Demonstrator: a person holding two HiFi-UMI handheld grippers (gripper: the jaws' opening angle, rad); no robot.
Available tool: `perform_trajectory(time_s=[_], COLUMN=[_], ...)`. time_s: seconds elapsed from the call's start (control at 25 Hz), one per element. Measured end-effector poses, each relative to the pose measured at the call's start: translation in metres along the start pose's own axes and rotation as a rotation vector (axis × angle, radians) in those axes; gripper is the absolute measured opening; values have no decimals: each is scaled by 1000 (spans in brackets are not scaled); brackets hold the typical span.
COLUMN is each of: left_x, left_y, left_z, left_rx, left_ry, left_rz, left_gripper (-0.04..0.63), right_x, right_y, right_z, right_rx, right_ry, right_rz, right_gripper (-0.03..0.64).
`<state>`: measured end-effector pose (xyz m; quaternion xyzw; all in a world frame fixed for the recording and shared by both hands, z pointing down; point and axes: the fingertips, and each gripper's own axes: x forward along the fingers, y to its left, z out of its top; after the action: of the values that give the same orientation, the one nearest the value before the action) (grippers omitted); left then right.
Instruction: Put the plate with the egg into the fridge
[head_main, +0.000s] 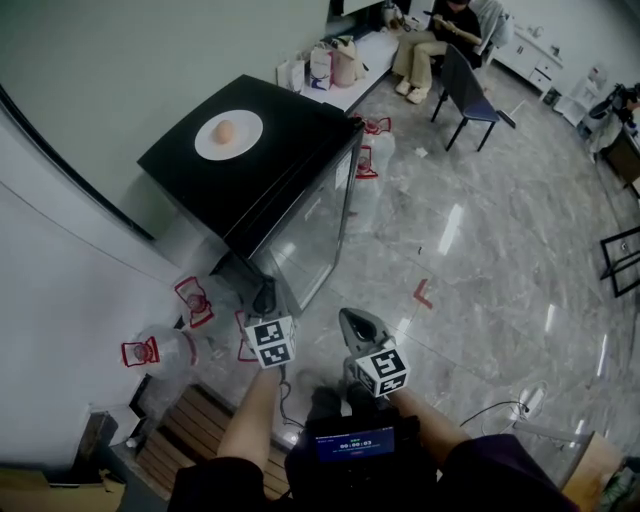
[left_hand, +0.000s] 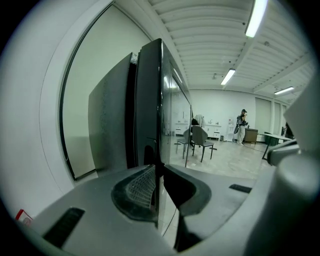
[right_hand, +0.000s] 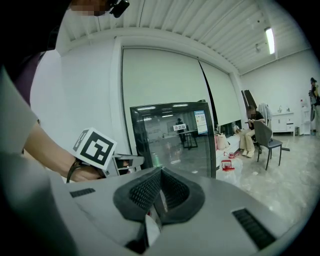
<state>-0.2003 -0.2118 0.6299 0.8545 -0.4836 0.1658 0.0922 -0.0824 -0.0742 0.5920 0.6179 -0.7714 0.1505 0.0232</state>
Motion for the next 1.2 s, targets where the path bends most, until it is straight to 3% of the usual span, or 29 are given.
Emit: perform_trajectory(time_s=[0.12,0.32,0.56,0.84,0.96,1.2], left_x=[-14,-34,-45,-43,-43,-43], left_y=[-33,-91,-172,-257,-289,-359], left_z=[-3,-12,-16,-18,-14,-15], left_rx=[25,3,-13,-46,-69,10], left_ry=[-25,-27,-10,40,48,58], left_rz=[-14,5,21,106,58,-115], left_gripper=[37,37,37,37,37,11], right_x=[-7,-32,-85,-157,-183,-205], right_y=[-6,-23,-74,-144,-166,-192], right_z=[1,6,0,-6,-7,-6], right_rx=[-10,-25,-11,-11,-7,9], right_ry=[1,-24,-28,-31,-28,-40], right_rz=[-23,-41,-55,-50,-47,-59], right_gripper=[8,8,8,8,8,8])
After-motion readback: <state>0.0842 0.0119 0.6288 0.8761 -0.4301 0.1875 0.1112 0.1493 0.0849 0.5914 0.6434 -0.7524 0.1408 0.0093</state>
